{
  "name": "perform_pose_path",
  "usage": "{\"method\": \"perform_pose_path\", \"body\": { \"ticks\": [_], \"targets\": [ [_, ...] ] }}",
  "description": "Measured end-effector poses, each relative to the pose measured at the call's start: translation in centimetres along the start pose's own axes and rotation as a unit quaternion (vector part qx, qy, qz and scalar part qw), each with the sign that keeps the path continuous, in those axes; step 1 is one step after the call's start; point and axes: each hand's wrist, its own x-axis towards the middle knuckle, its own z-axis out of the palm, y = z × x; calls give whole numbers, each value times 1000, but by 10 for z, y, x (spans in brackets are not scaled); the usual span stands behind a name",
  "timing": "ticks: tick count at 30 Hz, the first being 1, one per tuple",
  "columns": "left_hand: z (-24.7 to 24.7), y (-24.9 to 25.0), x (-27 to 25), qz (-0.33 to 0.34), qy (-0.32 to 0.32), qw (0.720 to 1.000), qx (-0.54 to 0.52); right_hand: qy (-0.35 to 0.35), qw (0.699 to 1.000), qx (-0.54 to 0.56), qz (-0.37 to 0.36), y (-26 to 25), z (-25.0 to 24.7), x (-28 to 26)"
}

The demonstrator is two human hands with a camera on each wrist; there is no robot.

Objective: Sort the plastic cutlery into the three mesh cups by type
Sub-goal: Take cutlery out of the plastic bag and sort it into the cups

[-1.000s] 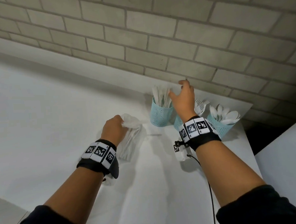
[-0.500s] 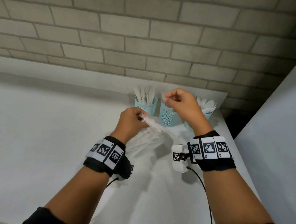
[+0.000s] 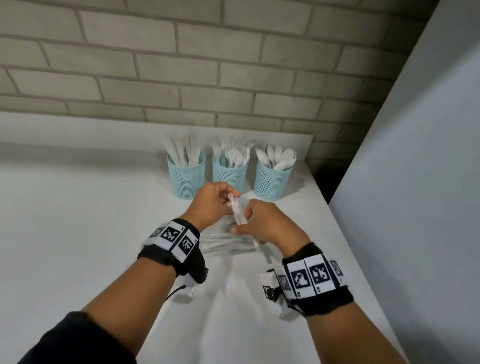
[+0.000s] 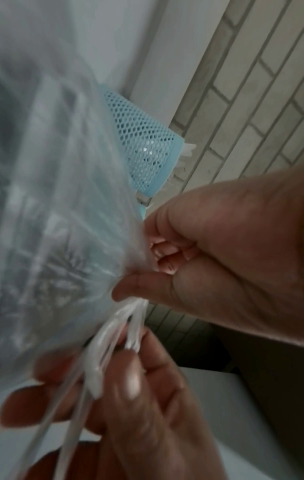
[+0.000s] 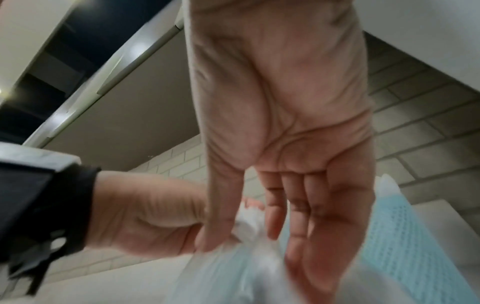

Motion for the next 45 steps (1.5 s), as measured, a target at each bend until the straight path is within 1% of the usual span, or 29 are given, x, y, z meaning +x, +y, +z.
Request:
{"method": "perform_pose_path", "body": {
  "ticks": [2, 5, 7, 9, 11, 13, 15, 17, 20, 24, 25, 28, 29, 30, 31, 33, 34, 35, 36, 37, 38, 39, 42, 44, 45],
  "targets": [
    [-5, -1, -1, 4, -17, 1000, 1, 14, 999, 37, 15, 1, 8, 3],
    [-15, -6, -5, -6, -41, 999, -13, 24, 986, 160, 49, 6, 12, 7],
    [-20, -10, -9, -18, -38, 999, -22, 30, 974, 217, 59, 8, 9, 8],
    [-19, -13, -10, -23, -22, 999, -23, 41, 966, 252, 44, 9, 5, 9],
    [-15, -15, -9, -29, -2, 999, -27, 61, 965, 255, 21, 10, 2, 9],
    [-10, -18, -8, -38, 19, 998, -46, 88, 971, 222, 1, 12, 0, 8],
    [-7, -20, -8, -45, 38, 996, -72, 126, 973, 193, -19, 17, 0, 7],
    [-5, -21, -8, -48, 49, 993, -93, 172, 966, 188, -38, 22, -2, 7],
    [-3, -21, -9, -43, 55, 993, -94, 208, 937, 276, -46, 23, -4, 6],
    [-2, -20, -10, -30, 54, 994, -91, 216, 899, 376, -68, 15, -13, 1],
    [-2, -21, -10, -27, 58, 994, -89, 221, 881, 412, -78, 12, -16, -1],
    [-4, -22, -11, -24, 65, 993, -99, 229, 805, 536, -107, 11, -34, -3],
    [-5, -20, -11, -20, 61, 992, -106, 216, 792, 561, -111, 13, -38, -2],
    [-5, -19, -11, -15, 54, 992, -111, 199, 796, 562, -104, 17, -38, 2],
    [-5, -18, -11, -10, 48, 992, -116, 191, 821, 532, -79, 22, -35, 8],
    [-5, -16, -11, -10, 42, 991, -129, 217, 901, 376, -12, 36, -22, 21],
    [-5, -15, -12, -13, 44, 990, -136, 223, 927, 301, 7, 44, -15, 27],
    [-4, -15, -12, -15, 46, 988, -145, 198, 950, 241, 13, 50, -8, 32],
    [-4, -16, -13, -18, 47, 987, -152, 158, 969, 188, 9, 53, -2, 35],
    [-4, -16, -13, -20, 47, 986, -157, 122, 982, 142, 1, 54, 4, 39],
    [-4, -17, -13, -21, 46, 986, -160, 101, 988, 112, -9, 52, 8, 40],
    [-3, -17, -13, -22, 47, 985, -162, 102, 989, 102, -21, 49, 12, 44],
    [-2, -18, -14, -26, 54, 985, -160, 157, 981, 107, -27, 41, 16, 51],
    [-7, -19, -15, -25, 80, 984, -155, 186, 974, 127, -36, 46, 14, 49],
    [-11, -21, -16, -25, 100, 982, -159, 204, 966, 154, -45, 54, 12, 47]
  ]
}}
